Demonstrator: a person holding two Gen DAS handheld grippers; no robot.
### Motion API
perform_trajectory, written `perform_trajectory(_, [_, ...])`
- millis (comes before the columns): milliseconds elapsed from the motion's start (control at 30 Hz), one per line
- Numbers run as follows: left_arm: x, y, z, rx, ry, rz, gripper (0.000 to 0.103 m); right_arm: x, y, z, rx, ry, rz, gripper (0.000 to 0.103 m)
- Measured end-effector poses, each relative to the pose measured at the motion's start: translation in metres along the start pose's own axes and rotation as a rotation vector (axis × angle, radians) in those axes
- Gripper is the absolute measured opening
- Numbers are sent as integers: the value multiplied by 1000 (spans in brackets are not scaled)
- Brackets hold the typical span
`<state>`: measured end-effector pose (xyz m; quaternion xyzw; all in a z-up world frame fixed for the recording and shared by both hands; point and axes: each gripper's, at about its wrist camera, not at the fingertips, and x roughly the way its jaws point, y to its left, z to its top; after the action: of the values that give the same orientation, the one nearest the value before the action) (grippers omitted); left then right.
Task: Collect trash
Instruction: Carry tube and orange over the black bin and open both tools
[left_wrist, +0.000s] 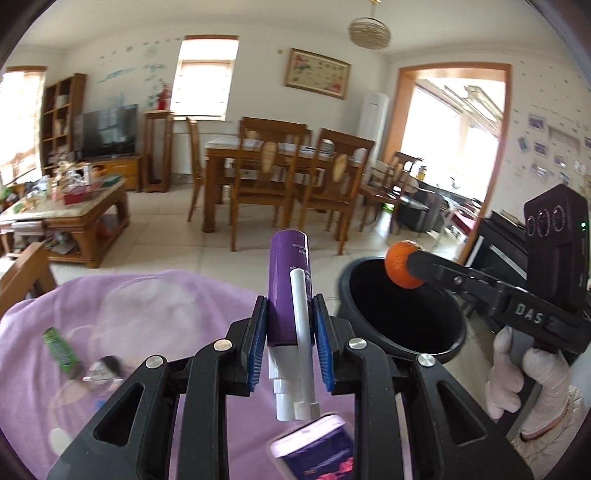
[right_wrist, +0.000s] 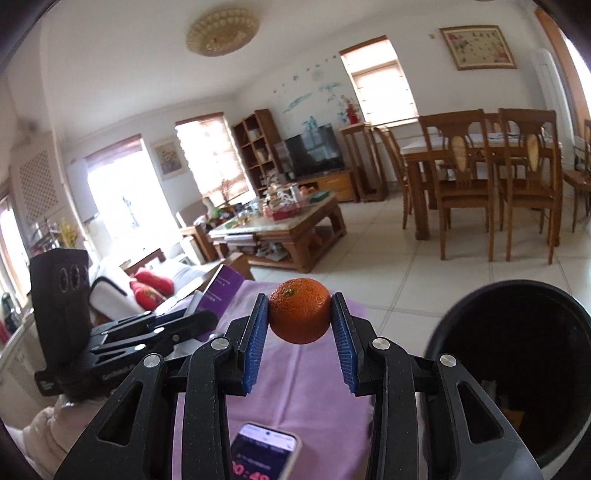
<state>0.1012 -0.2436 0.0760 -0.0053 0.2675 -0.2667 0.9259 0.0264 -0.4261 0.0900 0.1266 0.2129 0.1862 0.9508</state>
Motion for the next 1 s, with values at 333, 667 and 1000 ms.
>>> perform_trajectory(333, [70,-111,-3,122,92,-124,25,-88,-141,-34,187,-55,-127,35])
perform_trajectory(667, [133,-156,-16,174,234,-167,25,-95,-213,-76,320,-35,-167,35])
perform_trajectory(1000, [151,-168,-25,203,286,-162,25,-79,-231,-89,356,-8,-172,36])
